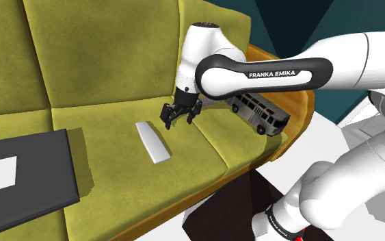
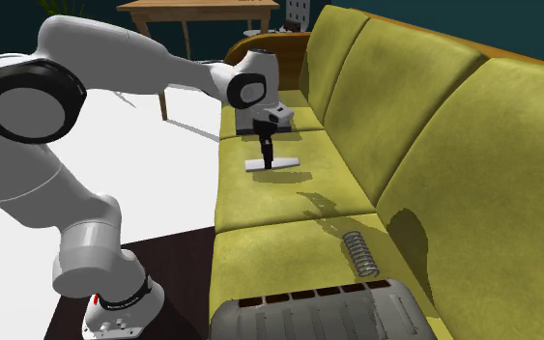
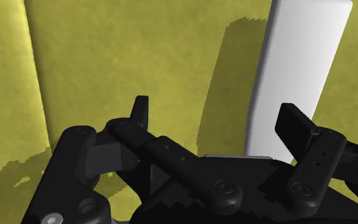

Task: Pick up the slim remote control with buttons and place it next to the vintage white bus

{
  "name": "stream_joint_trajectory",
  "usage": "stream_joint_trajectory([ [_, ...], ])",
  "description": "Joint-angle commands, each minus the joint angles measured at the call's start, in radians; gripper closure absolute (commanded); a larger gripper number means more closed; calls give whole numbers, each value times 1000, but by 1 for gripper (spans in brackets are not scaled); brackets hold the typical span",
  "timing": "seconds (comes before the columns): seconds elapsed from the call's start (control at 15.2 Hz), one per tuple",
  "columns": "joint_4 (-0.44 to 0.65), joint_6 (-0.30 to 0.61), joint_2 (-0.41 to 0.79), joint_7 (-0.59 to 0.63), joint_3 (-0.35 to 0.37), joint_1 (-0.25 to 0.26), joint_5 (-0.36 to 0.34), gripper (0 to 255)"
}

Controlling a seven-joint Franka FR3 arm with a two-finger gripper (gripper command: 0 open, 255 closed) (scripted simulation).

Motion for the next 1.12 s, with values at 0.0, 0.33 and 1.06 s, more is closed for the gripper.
stream_joint_trajectory([
  [0.0, 50, 21, 76, 36, 18, 8, -16, 0],
  [0.33, 198, 45, 262, 128, 51, 46, -68, 0],
  [1.06, 160, 139, 322, 151, 48, 56, -94, 0],
])
